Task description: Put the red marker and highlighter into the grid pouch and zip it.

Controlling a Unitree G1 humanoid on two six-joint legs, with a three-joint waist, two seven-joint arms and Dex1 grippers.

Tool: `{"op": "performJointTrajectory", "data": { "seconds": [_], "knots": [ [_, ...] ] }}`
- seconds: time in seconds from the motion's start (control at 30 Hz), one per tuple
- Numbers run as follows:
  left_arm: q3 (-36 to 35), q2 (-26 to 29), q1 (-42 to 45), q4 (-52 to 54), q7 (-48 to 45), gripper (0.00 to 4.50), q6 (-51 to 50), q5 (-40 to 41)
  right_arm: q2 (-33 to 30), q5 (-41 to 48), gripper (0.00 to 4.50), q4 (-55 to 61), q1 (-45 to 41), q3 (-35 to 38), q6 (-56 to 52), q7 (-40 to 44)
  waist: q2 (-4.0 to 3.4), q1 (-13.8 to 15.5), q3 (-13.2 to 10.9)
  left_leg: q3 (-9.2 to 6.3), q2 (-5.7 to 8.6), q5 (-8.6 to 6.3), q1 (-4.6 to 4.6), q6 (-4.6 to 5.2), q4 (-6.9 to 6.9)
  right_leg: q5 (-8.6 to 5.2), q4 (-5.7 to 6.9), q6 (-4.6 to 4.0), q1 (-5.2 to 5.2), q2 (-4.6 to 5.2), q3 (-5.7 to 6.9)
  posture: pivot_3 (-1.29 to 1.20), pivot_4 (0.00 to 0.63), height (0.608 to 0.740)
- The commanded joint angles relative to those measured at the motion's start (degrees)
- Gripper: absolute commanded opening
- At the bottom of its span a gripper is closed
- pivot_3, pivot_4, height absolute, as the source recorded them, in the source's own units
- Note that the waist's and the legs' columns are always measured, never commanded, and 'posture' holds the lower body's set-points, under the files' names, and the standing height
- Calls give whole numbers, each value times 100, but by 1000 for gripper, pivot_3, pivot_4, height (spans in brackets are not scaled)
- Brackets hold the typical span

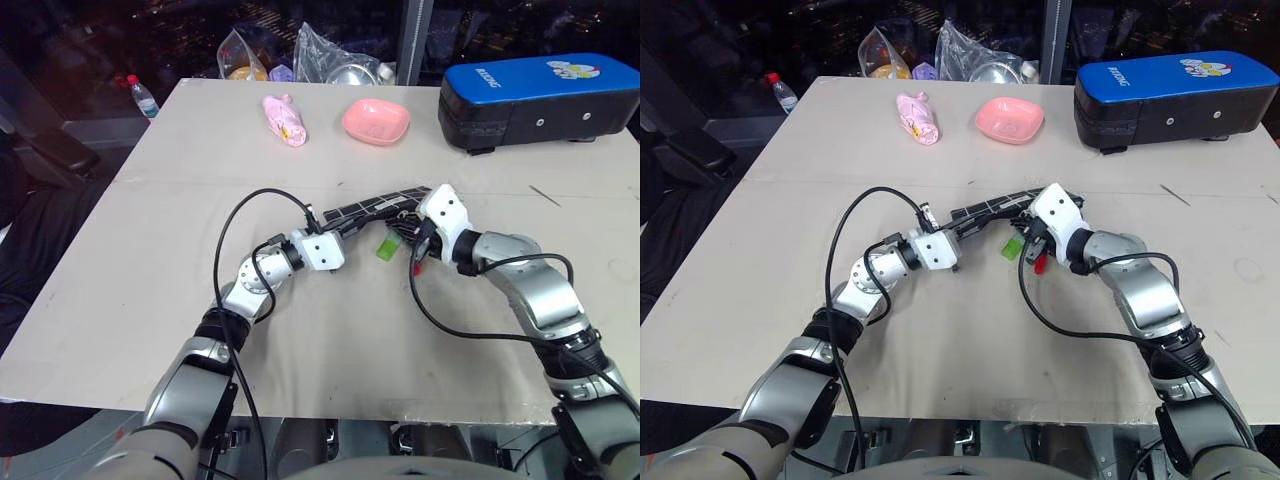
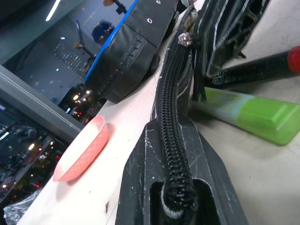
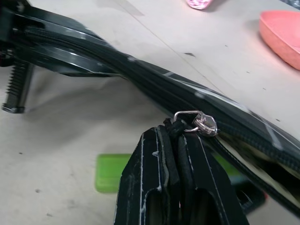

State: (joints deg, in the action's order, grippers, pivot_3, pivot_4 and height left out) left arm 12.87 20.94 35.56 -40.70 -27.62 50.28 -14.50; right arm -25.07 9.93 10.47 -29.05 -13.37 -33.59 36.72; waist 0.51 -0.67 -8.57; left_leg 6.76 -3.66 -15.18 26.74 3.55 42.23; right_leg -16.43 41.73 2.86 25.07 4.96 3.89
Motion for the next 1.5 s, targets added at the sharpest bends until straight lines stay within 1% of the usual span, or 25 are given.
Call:
{"op": "performJointTrajectory", "data": {
  "seconds": [0.03,0.33,0.67,0.93,1.03,1.07,1.13,1.2,1.23,1.33,1.47,1.5],
  "knots": [
    [85,-65,29,267,71,47,19,-30,83,-16,0,271,-258,-173,147,177,0,0,0,0,0,0,0,0,0,0,0,0,0,0,0,0,150,688],
    [180,-56,66,252,41,47,5,-29,239,-218,0,166,-490,-574,265,439,0,0,0,0,0,0,0,0,0,0,0,0,0,0,1,0,150,688],
    [181,-52,59,240,101,47,-83,-82,316,-360,0,300,-462,-929,268,726,0,1,0,0,-1,0,0,0,0,0,0,0,0,0,1,0,150,688],
    [146,-75,48,235,137,47,-130,-90,366,-426,0,341,-438,-983,304,782,1,1,-1,-1,-1,0,1,0,0,0,0,0,0,0,2,0,150,688],
    [113,-70,45,266,140,0,-177,-45,259,-237,912,490,-369,-789,150,911,1,3,-1,-1,-1,0,1,0,0,0,0,0,0,0,2,0,150,688],
    [100,-64,40,292,136,0,-202,-21,216,-194,1639,547,-336,-710,120,936,1,3,-1,-2,-1,0,1,0,0,0,0,0,0,0,2,0,150,688],
    [65,-51,21,382,119,0,-279,50,144,-65,2261,704,-259,-518,15,951,1,9,-2,-2,-1,0,1,0,0,0,0,0,0,0,2,0,150,688],
    [35,-34,-2,501,88,0,-370,118,81,102,3258,887,-192,-320,-155,943,1,9,-2,-3,-1,0,3,0,0,0,-2,0,0,1,3,0,150,688],
    [22,-13,-12,577,68,0,-417,146,11,298,3573,1035,-146,-137,-357,986,2,5,-2,-3,-1,0,3,0,1,0,-2,0,0,1,3,0,150,688],
    [-85,60,-30,887,23,0,-676,280,-35,949,3573,1279,-79,628,-986,891,5,14,-4,-6,-2,0,4,0,1,0,-2,0,0,1,5,0,150,688],
    [-128,142,-131,1184,-32,0,-929,391,75,1589,3573,1348,-92,1292,-1554,639,6,7,-5,-6,-2,0,4,0,0,0,-2,-1,-1,2,5,0,150,688],
    [-129,165,-171,1250,-46,0,-978,411,158,1694,3348,1315,-103,1457,-1640,495,6,6,-5,-7,-2,0,4,0,0,0,-2,-1,-1,1,5,0,150,688]
  ]
}}
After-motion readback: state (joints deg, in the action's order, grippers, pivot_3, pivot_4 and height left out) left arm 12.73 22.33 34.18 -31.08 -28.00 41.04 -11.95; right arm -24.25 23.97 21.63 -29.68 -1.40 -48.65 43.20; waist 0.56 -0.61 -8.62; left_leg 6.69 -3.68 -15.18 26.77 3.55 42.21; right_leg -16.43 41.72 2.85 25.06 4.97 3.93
